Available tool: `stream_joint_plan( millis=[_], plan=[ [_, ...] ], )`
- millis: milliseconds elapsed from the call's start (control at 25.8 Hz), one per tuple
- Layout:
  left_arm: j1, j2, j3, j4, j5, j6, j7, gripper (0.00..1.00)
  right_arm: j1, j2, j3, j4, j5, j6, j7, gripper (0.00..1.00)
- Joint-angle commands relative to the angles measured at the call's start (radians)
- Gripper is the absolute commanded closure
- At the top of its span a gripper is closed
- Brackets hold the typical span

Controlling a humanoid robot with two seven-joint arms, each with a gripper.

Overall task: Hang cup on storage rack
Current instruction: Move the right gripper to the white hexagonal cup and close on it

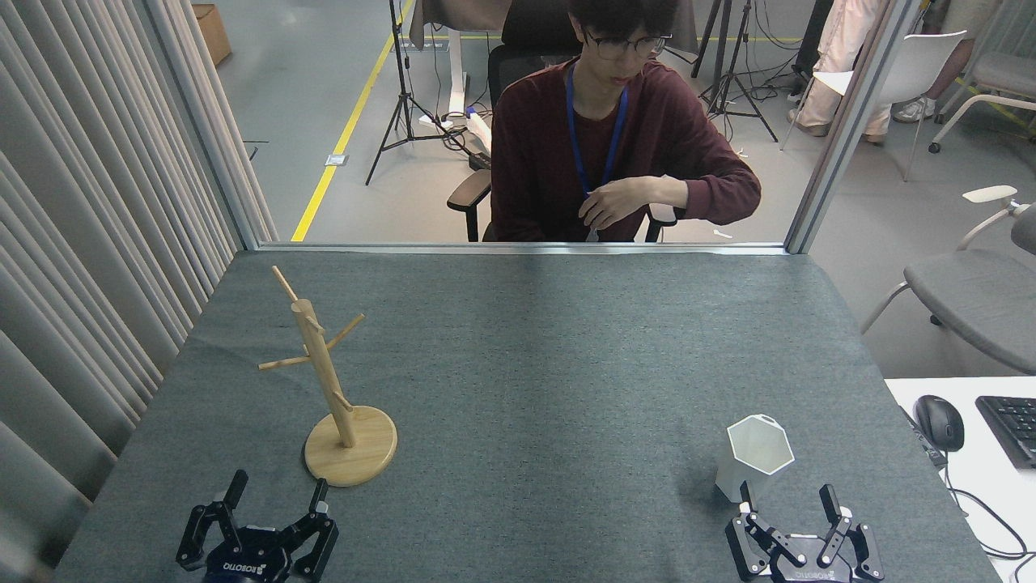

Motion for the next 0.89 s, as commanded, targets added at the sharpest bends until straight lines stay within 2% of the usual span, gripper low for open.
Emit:
stream_joint_plan(
  millis=[0, 155, 349, 620, 853],
  plan=[
    [0.0, 0.0, 0.0, 0.0, -0.002, 0.0, 0.001, 0.01, -0.003, -0.008, -0.001, 0.011, -0.001, 0.002, -0.004, 0.01],
    [-0.002, -0.002, 0.008, 0.026, 0.0, 0.012, 0.0, 0.01, -0.024, -0.003, -0.003, 0.102, -0.001, 0.005, -0.008, 0.01],
    [-0.002, -0.002, 0.031, 0.034, 0.001, 0.011, 0.0, 0.01, -0.11, 0.0, 0.008, 0.177, 0.002, 0.009, -0.004, 0.01],
    [-0.002, -0.002, 0.052, 0.035, 0.001, 0.005, 0.0, 0.01, -0.184, -0.005, 0.011, 0.248, 0.005, 0.008, -0.004, 0.01],
    [-0.003, -0.002, 0.052, 0.038, 0.003, 0.005, 0.001, 0.01, -0.21, -0.003, 0.026, 0.286, 0.011, 0.009, -0.004, 0.01]
  ],
)
